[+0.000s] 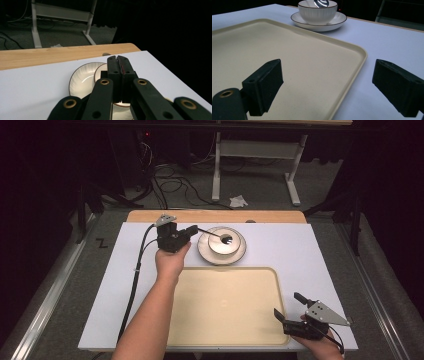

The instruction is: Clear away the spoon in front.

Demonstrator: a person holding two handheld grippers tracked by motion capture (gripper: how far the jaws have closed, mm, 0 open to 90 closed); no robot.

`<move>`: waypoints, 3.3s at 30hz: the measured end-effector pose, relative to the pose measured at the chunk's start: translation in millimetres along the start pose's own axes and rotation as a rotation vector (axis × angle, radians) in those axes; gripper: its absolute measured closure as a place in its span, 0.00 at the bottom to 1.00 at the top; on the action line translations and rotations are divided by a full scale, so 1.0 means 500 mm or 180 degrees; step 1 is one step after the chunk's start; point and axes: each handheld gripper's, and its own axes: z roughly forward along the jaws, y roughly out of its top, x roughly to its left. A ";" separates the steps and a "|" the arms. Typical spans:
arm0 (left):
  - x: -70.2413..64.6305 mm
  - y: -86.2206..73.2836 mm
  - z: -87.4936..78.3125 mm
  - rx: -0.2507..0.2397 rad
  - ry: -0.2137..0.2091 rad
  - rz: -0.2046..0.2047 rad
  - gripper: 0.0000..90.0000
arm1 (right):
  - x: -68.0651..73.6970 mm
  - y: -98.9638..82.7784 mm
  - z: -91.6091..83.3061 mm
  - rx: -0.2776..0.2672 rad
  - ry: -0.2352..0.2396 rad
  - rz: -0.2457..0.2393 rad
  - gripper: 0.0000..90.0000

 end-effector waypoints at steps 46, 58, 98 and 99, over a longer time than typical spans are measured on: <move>-0.044 -0.216 -0.293 -0.0308 -0.0615 -0.0214 1.00 | 0.003 0.000 0.002 0.0036 -0.0011 -0.0066 0.12; -0.005 -0.270 -0.294 -0.0371 -0.0719 -0.0539 1.00 | 0.004 0.000 0.004 0.0054 -0.0013 -0.0080 0.12; 0.014 -0.334 -0.242 0.0164 -0.0555 -0.0997 0.95 | 0.007 0.000 0.005 0.0082 0.0016 -0.0108 0.12; 0.013 -0.333 -0.242 0.0175 -0.0537 -0.0962 0.93 | 0.007 0.000 0.005 0.0083 0.0017 -0.0107 0.12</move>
